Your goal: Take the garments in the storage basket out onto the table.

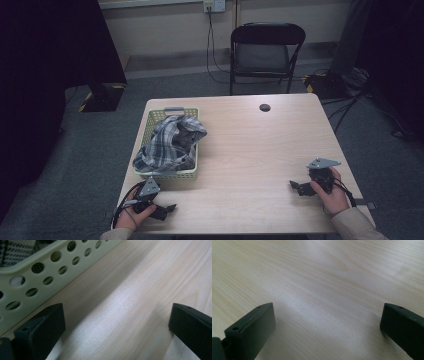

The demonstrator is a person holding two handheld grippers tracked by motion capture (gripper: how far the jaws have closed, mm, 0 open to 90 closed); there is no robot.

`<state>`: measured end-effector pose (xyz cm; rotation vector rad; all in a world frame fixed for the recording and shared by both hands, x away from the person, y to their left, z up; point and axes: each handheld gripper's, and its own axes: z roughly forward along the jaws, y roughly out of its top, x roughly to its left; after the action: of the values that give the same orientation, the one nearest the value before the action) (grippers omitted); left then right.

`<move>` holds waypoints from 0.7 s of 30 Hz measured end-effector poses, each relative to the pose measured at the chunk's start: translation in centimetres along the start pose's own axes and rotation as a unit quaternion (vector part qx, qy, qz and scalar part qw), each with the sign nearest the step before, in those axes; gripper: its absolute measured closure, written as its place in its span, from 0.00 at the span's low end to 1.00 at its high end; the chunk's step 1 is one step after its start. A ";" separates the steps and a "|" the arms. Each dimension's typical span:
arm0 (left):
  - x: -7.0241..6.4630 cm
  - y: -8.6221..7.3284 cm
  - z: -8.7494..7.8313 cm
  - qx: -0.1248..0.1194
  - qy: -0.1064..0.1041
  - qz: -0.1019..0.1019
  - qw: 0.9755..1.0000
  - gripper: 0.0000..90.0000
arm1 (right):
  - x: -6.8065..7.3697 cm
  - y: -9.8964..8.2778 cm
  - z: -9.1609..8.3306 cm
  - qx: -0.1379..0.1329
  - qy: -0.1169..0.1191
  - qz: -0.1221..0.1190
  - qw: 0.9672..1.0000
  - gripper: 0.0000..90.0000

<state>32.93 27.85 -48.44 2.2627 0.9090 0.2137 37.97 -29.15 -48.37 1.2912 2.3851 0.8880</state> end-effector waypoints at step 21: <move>-1.0 3.8 -4.0 -0.035 -0.043 -0.005 0.998 0.02 | 0.0 0.0 0.0 0.000 0.000 0.000 1.000 0.00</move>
<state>32.78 27.31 -42.88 2.1848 0.8538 0.1409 37.97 -29.15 -48.37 1.2898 2.3851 0.8878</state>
